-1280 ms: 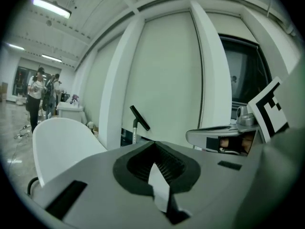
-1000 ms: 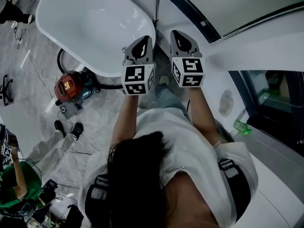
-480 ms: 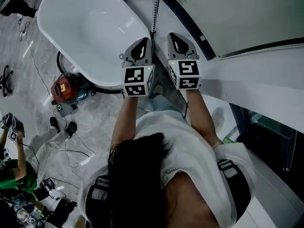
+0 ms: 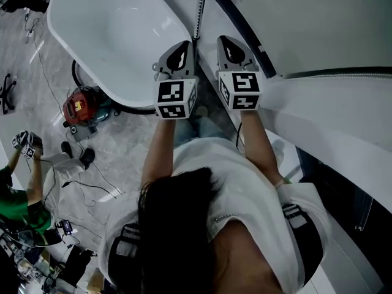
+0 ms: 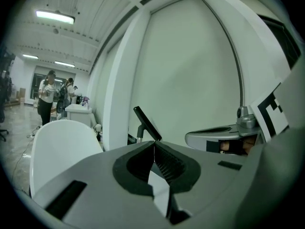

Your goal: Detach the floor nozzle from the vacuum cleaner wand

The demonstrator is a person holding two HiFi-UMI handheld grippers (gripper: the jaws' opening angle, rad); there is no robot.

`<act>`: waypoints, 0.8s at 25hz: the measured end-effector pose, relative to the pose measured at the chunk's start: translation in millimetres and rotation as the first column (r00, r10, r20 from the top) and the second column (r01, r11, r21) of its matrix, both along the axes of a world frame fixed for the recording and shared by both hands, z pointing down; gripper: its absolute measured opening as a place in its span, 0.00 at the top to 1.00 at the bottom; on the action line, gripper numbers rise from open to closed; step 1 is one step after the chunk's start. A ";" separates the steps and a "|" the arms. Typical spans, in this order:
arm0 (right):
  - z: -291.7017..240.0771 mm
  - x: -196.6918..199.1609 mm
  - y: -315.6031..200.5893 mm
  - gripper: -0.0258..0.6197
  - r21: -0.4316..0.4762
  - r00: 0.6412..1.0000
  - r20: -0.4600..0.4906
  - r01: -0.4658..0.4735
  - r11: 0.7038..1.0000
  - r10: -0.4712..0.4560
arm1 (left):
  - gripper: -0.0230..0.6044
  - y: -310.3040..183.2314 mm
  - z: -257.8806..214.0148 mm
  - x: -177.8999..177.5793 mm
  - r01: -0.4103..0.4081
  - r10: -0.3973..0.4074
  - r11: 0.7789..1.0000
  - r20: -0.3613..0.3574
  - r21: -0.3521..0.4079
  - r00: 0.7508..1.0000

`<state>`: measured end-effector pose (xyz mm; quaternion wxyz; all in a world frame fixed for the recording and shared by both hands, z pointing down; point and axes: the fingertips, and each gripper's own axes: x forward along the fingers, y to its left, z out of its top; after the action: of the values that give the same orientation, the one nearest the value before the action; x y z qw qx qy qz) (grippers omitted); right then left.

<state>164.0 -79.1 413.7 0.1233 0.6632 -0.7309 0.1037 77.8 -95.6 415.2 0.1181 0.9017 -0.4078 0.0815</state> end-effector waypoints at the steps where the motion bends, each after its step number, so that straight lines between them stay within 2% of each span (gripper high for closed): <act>1: 0.5 1.4 -0.4 0.94 -0.002 1.000 0.000 0.003 1.000 -0.003 | 0.96 0.0 0.5 2.6 -0.002 0.002 1.000 0.006 0.001 1.000; 6: -0.5 4.1 -1.4 0.94 0.003 1.000 0.005 0.018 1.000 -0.019 | 0.96 1.0 -1.0 11.9 -0.006 0.006 1.000 0.015 0.001 1.000; 11: 2.8 7.0 -0.4 0.93 0.000 1.000 -0.004 -0.003 1.000 0.003 | 0.96 1.2 1.1 18.1 -0.054 0.054 0.998 -0.001 -0.032 0.999; 20: 9.6 13.0 -11.2 0.93 -0.005 0.999 -0.028 -0.033 0.999 0.032 | 0.96 -18.3 10.0 20.5 -0.069 0.069 0.997 0.005 -0.017 0.998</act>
<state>177.0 -90.2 423.4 0.1335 0.6760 -0.7180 0.0985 98.3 -113.9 425.1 0.1214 0.9141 -0.3759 0.0914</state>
